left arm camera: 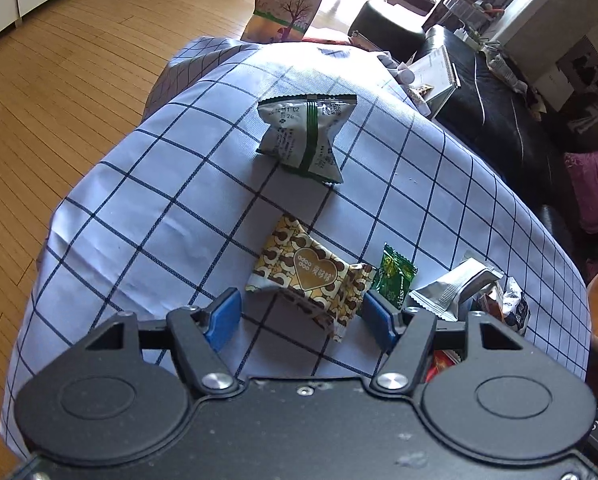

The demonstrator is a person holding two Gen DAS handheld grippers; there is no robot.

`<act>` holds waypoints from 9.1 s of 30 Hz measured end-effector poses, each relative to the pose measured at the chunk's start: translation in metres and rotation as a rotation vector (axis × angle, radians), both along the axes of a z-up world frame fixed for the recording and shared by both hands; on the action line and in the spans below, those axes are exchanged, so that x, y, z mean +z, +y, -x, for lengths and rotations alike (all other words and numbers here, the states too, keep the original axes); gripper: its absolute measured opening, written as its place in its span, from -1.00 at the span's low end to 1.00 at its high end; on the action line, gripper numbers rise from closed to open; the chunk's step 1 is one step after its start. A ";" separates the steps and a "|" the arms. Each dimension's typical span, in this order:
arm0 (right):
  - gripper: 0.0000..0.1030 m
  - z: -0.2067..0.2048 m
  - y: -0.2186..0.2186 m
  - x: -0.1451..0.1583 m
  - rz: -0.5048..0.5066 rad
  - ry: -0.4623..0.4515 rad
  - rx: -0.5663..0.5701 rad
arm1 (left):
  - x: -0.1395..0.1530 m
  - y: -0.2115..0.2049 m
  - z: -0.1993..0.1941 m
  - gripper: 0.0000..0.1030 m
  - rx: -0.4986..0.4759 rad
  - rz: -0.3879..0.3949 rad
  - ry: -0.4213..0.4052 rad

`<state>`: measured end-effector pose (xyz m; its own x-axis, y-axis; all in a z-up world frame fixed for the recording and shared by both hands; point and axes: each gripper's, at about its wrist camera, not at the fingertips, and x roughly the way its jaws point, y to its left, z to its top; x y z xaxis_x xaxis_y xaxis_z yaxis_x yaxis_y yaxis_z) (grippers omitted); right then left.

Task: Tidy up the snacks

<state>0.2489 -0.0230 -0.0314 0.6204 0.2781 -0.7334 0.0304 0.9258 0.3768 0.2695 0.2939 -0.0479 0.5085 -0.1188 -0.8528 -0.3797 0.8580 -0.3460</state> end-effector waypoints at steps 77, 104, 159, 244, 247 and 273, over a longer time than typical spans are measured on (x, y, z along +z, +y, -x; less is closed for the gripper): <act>-0.47 0.039 -0.057 0.029 -0.004 -0.108 -0.077 | 0.032 -0.123 0.021 -0.34 -0.295 -0.080 -0.187; -0.47 0.133 -0.172 0.012 0.098 -0.086 -0.314 | 0.043 -0.290 0.070 -0.34 -0.580 -0.085 -0.198; -0.43 0.143 -0.168 0.008 0.163 -0.094 -0.390 | 0.050 -0.285 0.110 -0.33 -0.562 -0.145 -0.217; -0.32 0.122 -0.126 0.006 0.034 -0.073 -0.472 | 0.083 -0.174 0.079 -0.19 -0.267 -0.332 -0.129; -0.32 0.123 -0.126 0.004 0.014 -0.075 -0.486 | 0.074 -0.176 0.079 -0.19 -0.280 -0.369 -0.133; -0.32 0.084 -0.013 0.060 0.165 -0.252 -0.081 | 0.068 -0.120 0.073 -0.18 -0.186 -0.347 -0.131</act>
<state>0.1648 -0.0363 0.0285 0.8039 0.1108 -0.5844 0.0309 0.9734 0.2270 0.1968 0.1742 0.0198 0.6126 0.0642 -0.7878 -0.1787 0.9821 -0.0589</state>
